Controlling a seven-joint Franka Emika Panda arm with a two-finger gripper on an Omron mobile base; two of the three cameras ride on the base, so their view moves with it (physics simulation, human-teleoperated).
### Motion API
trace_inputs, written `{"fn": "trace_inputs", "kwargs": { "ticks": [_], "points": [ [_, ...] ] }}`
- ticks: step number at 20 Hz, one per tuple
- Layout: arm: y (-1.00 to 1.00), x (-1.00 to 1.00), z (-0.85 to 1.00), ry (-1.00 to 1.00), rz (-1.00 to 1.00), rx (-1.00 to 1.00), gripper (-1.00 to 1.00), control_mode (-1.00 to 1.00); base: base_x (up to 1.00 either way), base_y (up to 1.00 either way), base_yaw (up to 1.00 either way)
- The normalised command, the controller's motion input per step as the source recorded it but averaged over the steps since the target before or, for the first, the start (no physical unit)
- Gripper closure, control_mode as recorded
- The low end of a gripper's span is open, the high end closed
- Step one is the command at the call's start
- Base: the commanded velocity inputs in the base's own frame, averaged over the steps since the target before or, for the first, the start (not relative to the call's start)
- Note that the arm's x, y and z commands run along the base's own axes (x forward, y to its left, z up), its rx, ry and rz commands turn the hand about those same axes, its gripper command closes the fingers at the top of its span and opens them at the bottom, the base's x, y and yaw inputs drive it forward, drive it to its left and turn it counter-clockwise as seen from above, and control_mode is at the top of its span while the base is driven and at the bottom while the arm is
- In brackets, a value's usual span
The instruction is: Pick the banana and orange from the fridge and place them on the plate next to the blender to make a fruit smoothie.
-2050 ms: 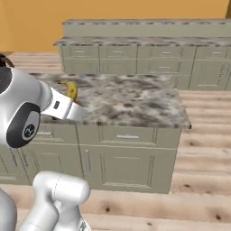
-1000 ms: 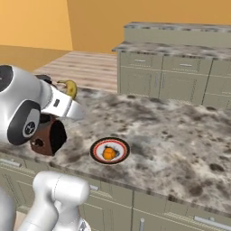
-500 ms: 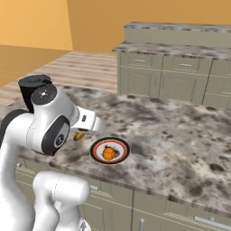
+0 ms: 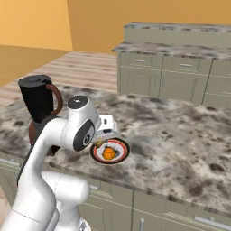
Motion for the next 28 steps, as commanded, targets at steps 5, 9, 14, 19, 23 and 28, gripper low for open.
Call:
{"fn": "trace_inputs", "kwargs": {
  "ticks": [5, 9, 14, 19, 23, 28],
  "points": [
    [-0.12, 0.73, -0.36, 0.20, 0.23, 0.00, 1.00, -1.00, 0.00, 0.00, 0.00],
    [0.01, 0.59, -0.58, 0.23, 0.18, 0.00, 1.00, -1.00, 0.00, 0.00, 0.00],
    [-0.11, 0.52, -0.50, 0.12, 0.05, 0.00, 1.00, -1.00, 0.00, 0.00, 0.00],
    [-0.07, 0.62, -0.41, 0.11, 0.00, 0.00, 1.00, -1.00, 0.00, 0.00, 0.00],
    [-0.12, 0.45, -0.51, 0.09, 0.00, 0.00, 1.00, -1.00, 0.00, 0.00, 0.00],
    [-0.09, 0.40, -0.36, 0.00, 0.00, 0.00, 1.00, -1.00, 0.00, 0.00, 0.00]
  ]
}}
